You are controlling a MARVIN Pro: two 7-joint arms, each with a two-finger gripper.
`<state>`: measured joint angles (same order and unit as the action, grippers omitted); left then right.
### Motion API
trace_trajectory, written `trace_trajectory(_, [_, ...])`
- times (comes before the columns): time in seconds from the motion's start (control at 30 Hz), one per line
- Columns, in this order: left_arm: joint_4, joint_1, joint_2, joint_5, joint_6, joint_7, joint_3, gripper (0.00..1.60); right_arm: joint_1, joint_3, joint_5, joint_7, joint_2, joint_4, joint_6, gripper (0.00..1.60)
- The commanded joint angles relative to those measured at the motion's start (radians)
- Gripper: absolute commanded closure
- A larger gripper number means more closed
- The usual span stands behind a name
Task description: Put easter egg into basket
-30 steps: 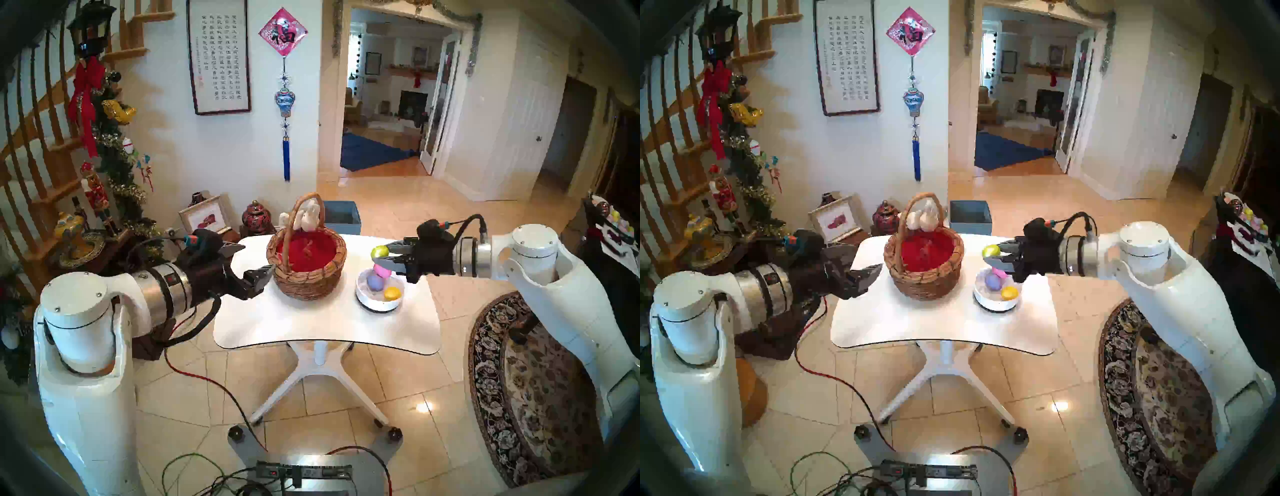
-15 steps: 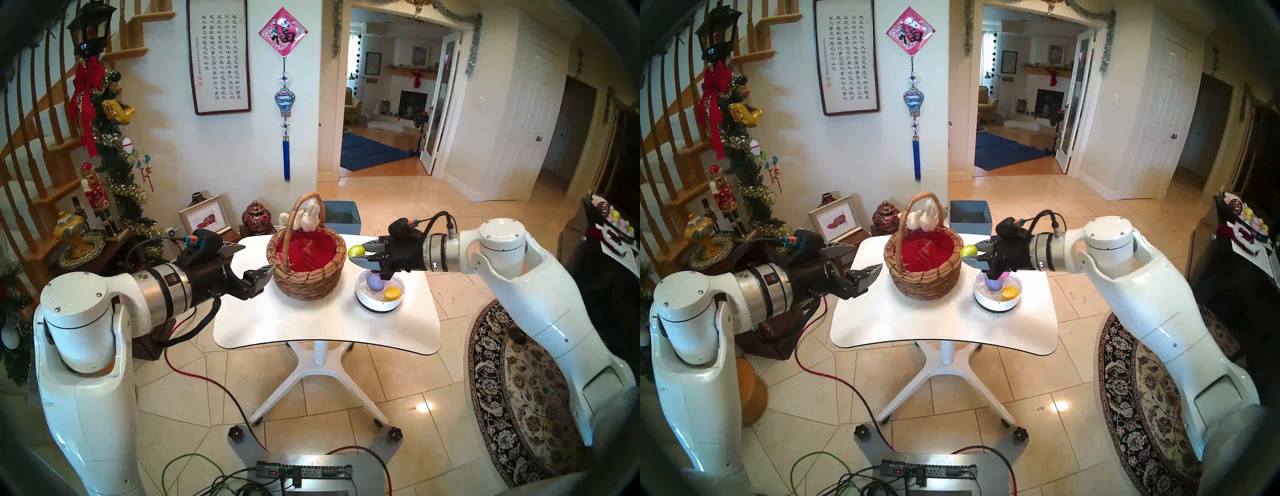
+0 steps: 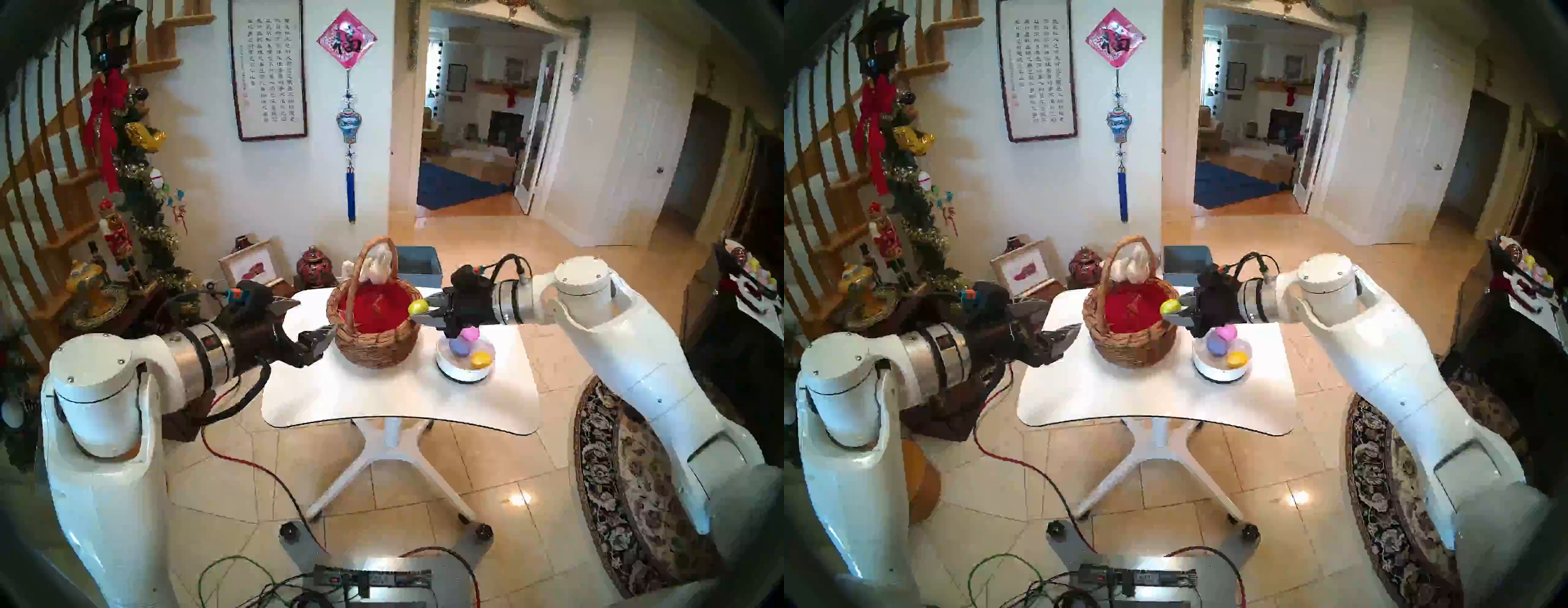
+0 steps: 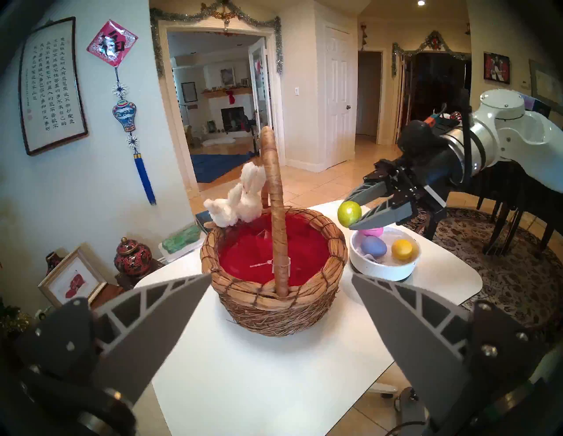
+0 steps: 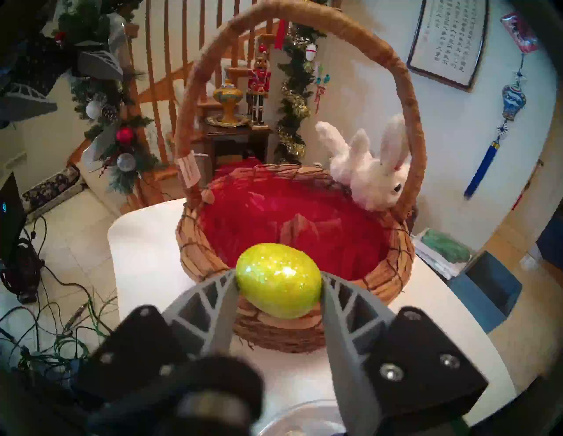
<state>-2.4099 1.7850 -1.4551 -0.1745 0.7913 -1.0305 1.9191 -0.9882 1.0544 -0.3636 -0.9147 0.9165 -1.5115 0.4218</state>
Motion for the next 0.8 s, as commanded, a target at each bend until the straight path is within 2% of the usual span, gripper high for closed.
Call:
trace_trajectory(0.0, [-0.005, -0.002, 0.001, 0.000, 0.000, 0.000, -0.002, 0.00, 0.091, -0.019, 0.017, -0.028, 0.046, 0.030, -0.023, 1.05])
trace_trajectory(0.23, [-0.005, -0.002, 0.001, 0.000, 0.000, 0.000, -0.002, 0.00, 0.120, -0.057, 0.036, -0.050, 0.081, 0.073, -0.043, 1.00])
trace_trajectory(0.37, [-0.005, -0.002, 0.001, 0.000, 0.000, 0.000, -0.002, 0.00, 0.135, -0.074, 0.048, -0.053, 0.100, 0.095, -0.051, 1.03])
trace_trajectory(0.77, [-0.005, -0.002, 0.001, 0.000, 0.000, 0.000, -0.002, 0.00, 0.188, -0.102, 0.077, -0.058, 0.151, 0.191, -0.088, 0.99])
